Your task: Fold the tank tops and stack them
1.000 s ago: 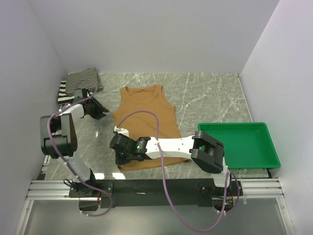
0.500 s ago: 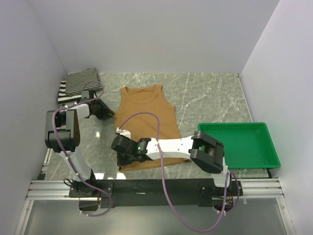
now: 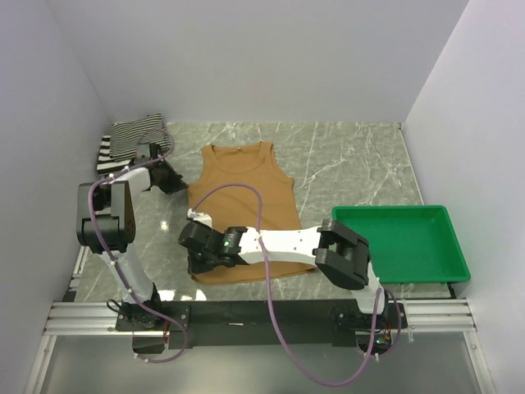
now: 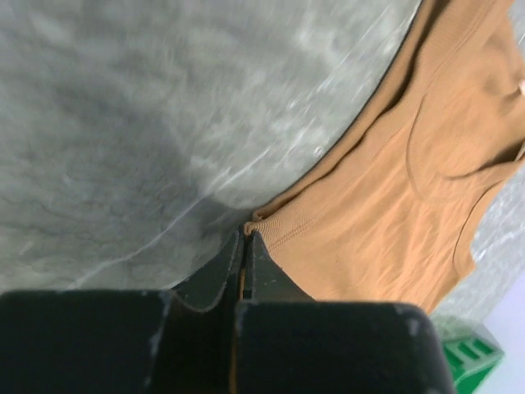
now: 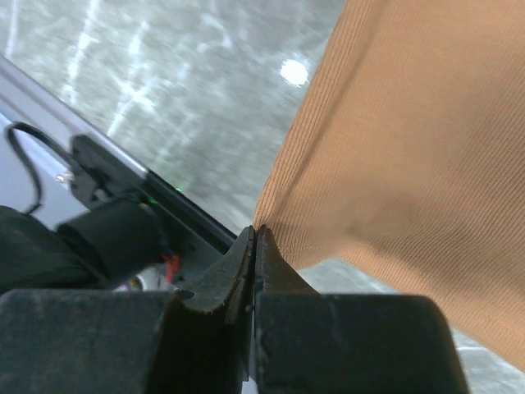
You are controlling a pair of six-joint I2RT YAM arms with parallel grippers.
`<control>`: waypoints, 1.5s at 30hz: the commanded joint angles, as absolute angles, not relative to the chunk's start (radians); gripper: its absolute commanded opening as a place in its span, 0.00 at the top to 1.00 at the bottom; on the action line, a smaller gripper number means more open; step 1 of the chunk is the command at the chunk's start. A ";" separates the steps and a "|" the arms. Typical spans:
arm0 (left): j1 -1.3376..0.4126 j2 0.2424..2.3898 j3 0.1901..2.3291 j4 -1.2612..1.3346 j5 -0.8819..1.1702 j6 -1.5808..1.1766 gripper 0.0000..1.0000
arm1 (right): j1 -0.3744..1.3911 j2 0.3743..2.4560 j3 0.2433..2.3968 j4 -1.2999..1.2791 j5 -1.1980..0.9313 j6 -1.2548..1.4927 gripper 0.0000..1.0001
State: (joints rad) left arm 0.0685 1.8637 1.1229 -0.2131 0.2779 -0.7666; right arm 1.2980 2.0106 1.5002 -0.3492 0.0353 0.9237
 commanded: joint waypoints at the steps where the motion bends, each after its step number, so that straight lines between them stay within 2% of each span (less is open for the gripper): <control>1: 0.075 1.855 1.203 -0.253 0.184 -0.741 0.99 | 1.296 2.058 1.609 -0.360 0.003 0.933 1.00; 6: 0.106 1.845 1.269 -0.305 0.138 -0.735 0.99 | 1.302 2.135 1.753 -0.370 -0.087 0.925 1.00; 10: 0.098 1.836 1.295 -0.327 0.132 -0.730 0.99 | 1.289 2.126 1.755 -0.382 -0.083 0.928 1.00; 25: -0.118 1.864 1.376 -0.345 0.058 -0.788 0.99 | 1.226 1.815 1.192 -0.103 -0.043 1.025 1.00; 45: -0.270 1.942 1.440 -0.333 0.043 -0.821 0.99 | 1.223 1.689 0.953 -0.041 0.049 1.115 1.00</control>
